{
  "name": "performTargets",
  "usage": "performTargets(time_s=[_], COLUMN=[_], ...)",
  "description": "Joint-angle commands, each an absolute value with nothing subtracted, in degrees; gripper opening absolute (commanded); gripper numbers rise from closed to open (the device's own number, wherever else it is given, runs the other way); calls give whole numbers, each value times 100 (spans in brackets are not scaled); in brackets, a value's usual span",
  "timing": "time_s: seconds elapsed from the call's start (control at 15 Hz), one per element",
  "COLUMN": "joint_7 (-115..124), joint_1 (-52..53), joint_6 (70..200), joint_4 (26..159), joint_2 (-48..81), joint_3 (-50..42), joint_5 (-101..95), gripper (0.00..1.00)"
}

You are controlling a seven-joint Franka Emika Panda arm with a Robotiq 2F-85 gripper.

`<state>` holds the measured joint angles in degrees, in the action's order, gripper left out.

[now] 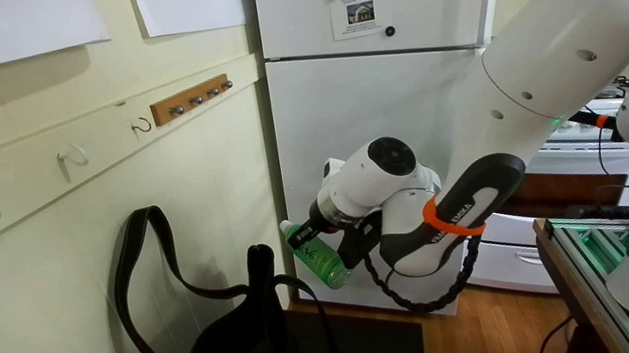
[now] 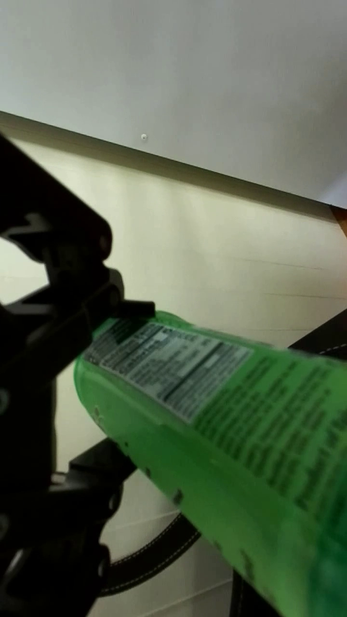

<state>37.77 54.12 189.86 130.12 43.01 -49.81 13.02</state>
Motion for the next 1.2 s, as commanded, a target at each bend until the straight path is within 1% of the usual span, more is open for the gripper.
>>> performTargets(time_s=[0.0, 0.27, 0.33, 0.6, 0.87, 0.93, 1.0, 1.13], joint_7=[3308, 3284, 3283, 3169, 2970, 3279, 2923, 3280], joint_1=[5378, 5391, 5391, 5627, 5608, 5655, 5611, 5720], joint_6=[18993, 18994, 18994, 19300, 19531, 19577, 19622, 19823], joint_4=[12984, 12984, 12984, 12698, 12282, 12216, 12091, 12004], joint_2=[4288, 4280, 4280, 4966, 5493, 5669, 5765, 6106], joint_3=[-4865, -4865, -4865, -5017, -4848, -4912, -4807, -4926], joint_5=[1789, 1804, 1806, 2431, 2969, 2764, 3134, 2974], gripper=[62, 62, 37, 37, 37, 37, 37, 37])
